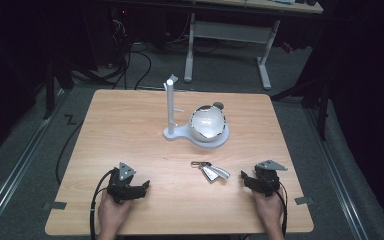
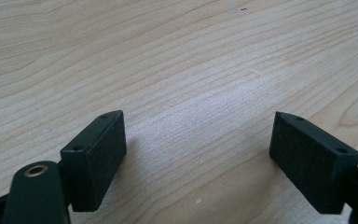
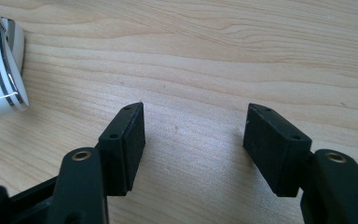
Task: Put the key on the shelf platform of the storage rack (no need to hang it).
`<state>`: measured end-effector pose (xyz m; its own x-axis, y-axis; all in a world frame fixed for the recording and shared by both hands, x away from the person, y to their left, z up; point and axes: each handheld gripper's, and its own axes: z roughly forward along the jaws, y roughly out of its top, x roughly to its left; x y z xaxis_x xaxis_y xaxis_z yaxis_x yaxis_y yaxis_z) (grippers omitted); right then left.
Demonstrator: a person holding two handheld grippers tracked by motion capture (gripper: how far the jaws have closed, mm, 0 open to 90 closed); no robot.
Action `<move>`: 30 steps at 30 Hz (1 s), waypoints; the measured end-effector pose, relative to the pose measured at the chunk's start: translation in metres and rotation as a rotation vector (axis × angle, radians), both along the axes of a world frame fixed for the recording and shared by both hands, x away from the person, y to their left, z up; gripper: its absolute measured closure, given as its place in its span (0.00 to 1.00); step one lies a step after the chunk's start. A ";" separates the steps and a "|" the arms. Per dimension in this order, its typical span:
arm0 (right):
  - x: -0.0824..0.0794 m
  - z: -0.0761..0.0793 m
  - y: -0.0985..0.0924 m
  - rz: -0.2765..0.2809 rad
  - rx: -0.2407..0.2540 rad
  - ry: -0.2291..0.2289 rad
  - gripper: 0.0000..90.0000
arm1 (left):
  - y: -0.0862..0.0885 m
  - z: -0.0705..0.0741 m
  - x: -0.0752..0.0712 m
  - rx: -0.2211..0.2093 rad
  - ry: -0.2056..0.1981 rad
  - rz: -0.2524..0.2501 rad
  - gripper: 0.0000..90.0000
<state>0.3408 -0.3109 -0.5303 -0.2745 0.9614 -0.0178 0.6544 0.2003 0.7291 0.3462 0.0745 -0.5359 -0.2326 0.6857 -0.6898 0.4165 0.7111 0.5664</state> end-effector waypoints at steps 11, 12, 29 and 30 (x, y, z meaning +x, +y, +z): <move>0.000 0.000 0.000 0.008 0.001 0.002 0.41 | -0.001 0.000 -0.001 0.001 0.004 -0.011 0.19; 0.000 0.000 0.000 0.012 0.000 0.003 0.40 | -0.001 0.000 -0.001 0.002 0.003 -0.014 0.18; 0.000 0.000 0.001 0.007 0.001 0.005 0.41 | -0.002 -0.001 0.000 0.011 0.002 -0.036 0.16; 0.000 0.000 0.001 0.007 0.001 0.005 0.41 | -0.002 -0.001 0.000 0.011 0.002 -0.036 0.16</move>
<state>0.3412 -0.3098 -0.5303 -0.2813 0.9595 -0.0158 0.6563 0.2044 0.7263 0.3459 0.0728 -0.5371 -0.2090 0.7013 -0.6815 0.4426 0.6893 0.5736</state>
